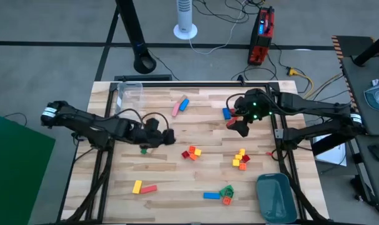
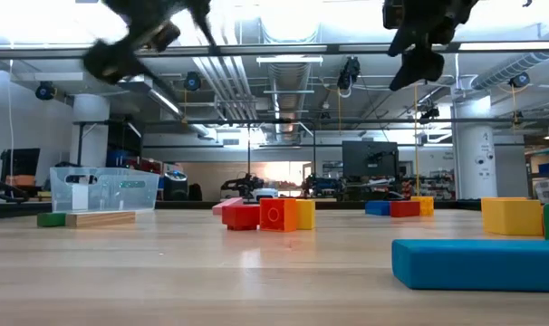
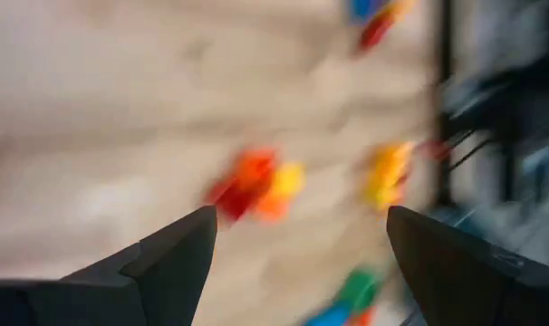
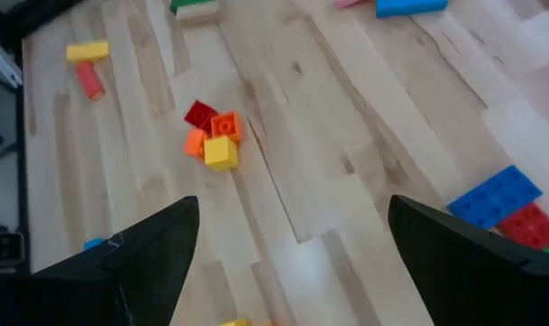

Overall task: Sort blocks by size
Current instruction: Put the green rectangular wooden block into the transparent bin

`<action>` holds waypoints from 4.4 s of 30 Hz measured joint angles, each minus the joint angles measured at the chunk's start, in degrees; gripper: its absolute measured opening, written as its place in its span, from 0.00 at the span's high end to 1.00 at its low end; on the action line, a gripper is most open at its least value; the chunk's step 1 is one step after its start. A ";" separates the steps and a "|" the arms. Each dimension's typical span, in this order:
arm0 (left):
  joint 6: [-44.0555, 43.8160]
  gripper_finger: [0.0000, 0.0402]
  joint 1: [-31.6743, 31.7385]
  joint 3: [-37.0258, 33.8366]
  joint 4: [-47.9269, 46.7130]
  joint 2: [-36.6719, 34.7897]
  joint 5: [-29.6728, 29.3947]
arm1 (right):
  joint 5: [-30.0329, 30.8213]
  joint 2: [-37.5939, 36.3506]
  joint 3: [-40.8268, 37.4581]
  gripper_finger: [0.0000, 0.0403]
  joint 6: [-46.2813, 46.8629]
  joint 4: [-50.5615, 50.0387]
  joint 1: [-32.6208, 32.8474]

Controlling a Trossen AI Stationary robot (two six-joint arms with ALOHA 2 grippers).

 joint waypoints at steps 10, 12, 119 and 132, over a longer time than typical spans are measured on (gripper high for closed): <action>-1.73 0.23 1.03 0.00 -14.05 0.70 4.11 | 0.11 4.14 7.31 0.13 -2.45 1.62 -4.30; -2.93 0.23 1.41 0.00 -15.12 0.70 5.95 | 0.15 5.34 9.48 0.13 -5.07 1.56 -5.75; 55.82 0.79 23.06 -9.61 -14.50 -3.21 15.91 | 10.56 11.81 17.55 0.13 10.80 1.35 -12.67; 77.62 0.78 62.95 2.91 -25.60 -2.16 12.51 | 11.17 11.81 17.55 0.13 10.46 1.49 -12.69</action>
